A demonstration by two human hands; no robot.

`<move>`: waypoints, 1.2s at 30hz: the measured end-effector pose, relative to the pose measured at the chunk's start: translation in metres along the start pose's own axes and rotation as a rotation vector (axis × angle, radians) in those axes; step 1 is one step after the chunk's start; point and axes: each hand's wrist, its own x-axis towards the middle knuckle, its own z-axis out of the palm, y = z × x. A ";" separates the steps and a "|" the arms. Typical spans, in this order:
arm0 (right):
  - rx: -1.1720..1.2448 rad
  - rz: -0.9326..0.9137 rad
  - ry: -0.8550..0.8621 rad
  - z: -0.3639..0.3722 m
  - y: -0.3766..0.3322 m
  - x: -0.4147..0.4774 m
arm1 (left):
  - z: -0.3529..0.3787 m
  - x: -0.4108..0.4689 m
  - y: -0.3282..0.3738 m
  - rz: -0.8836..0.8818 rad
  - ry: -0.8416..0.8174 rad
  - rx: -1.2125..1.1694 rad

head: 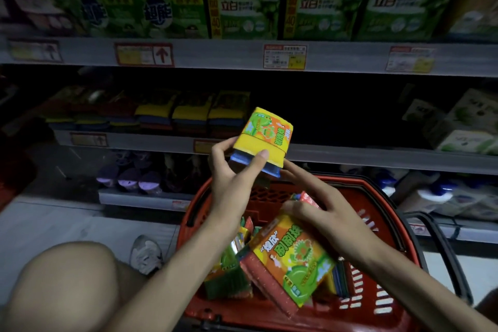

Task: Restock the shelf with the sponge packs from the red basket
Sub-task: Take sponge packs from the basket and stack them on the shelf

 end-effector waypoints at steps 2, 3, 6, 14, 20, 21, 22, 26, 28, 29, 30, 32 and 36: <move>0.070 0.010 0.023 -0.001 0.003 -0.001 | -0.001 0.003 0.002 0.038 -0.062 0.100; 0.102 0.017 0.035 -0.001 0.004 -0.001 | -0.001 0.005 0.003 0.048 -0.093 0.145; 0.120 0.006 0.085 -0.004 0.006 -0.002 | -0.002 0.006 0.008 0.039 -0.188 0.247; 0.010 -0.010 0.146 -0.008 0.021 0.000 | -0.003 0.009 0.015 0.027 -0.259 0.326; 0.081 -0.056 0.153 -0.008 0.023 0.011 | 0.001 0.013 0.013 -0.033 -0.281 0.256; 0.094 -0.053 0.161 -0.008 0.022 0.014 | 0.002 0.015 0.012 -0.028 -0.274 0.271; 0.096 -0.052 0.171 -0.008 0.023 0.019 | 0.003 0.017 0.011 -0.026 -0.263 0.287; 0.057 -0.073 0.213 -0.008 0.032 0.044 | 0.007 0.032 0.006 -0.028 -0.201 0.306; 0.042 -0.080 0.232 -0.008 0.037 0.055 | 0.009 0.042 0.004 -0.025 -0.173 0.298; 0.044 -0.073 0.234 -0.008 0.039 0.060 | 0.010 0.045 0.003 -0.025 -0.163 0.289; 0.046 -0.060 0.238 -0.008 0.040 0.065 | 0.011 0.049 0.001 -0.027 -0.150 0.277; 0.045 -0.045 0.247 -0.008 0.043 0.073 | 0.013 0.058 -0.006 -0.037 -0.120 0.223; 0.048 -0.015 0.242 -0.008 0.053 0.086 | 0.018 0.069 -0.013 -0.098 -0.103 0.128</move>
